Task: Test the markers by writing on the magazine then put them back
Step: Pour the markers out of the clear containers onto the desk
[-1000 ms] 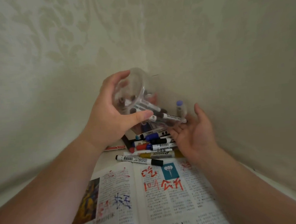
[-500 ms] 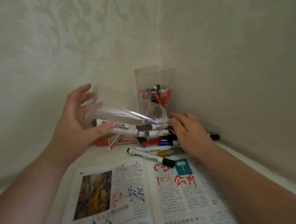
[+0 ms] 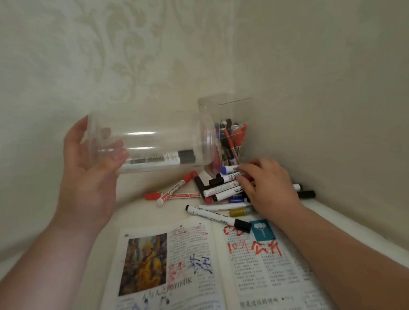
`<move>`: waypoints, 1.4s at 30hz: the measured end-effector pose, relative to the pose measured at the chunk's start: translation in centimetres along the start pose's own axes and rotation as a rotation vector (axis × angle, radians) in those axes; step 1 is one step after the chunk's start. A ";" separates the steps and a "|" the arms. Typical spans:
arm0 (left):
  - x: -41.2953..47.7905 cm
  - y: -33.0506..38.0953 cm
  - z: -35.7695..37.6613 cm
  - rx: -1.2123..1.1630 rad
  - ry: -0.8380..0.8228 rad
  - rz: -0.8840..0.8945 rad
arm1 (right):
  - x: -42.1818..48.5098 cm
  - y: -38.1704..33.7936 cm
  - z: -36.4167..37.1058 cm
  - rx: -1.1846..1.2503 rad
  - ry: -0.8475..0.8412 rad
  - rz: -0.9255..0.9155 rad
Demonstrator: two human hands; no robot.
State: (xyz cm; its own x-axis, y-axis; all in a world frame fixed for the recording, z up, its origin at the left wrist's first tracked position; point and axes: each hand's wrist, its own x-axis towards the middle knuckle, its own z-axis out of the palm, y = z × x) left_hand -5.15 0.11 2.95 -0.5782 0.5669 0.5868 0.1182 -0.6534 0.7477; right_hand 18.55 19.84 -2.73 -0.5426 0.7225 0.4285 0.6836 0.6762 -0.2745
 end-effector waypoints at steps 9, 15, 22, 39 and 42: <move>-2.9 -3.8 4.4 0.011 -0.025 -0.242 | -0.6 0.6 0.0 0.320 0.109 -0.001; -1.7 -2.9 5.1 0.103 -0.193 -0.191 | -0.6 0.2 -1.8 0.932 0.171 0.098; 1.2 -1.9 8.0 0.083 -0.232 -0.127 | -0.9 0.4 -3.8 0.982 -0.152 0.128; -0.5 -4.1 8.4 -0.190 -0.180 -0.291 | 0.5 2.6 -2.9 0.476 -0.257 -0.098; -0.7 -4.4 8.2 -0.230 -0.153 -0.329 | 0.5 2.9 -2.4 0.528 -0.254 -0.078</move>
State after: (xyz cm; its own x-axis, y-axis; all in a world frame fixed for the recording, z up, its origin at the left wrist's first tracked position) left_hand 1.38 6.75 1.81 -0.4266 0.8204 0.3807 -0.2456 -0.5102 0.8243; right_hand 21.45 21.78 -1.23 -0.7258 0.6358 0.2626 0.3368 0.6613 -0.6702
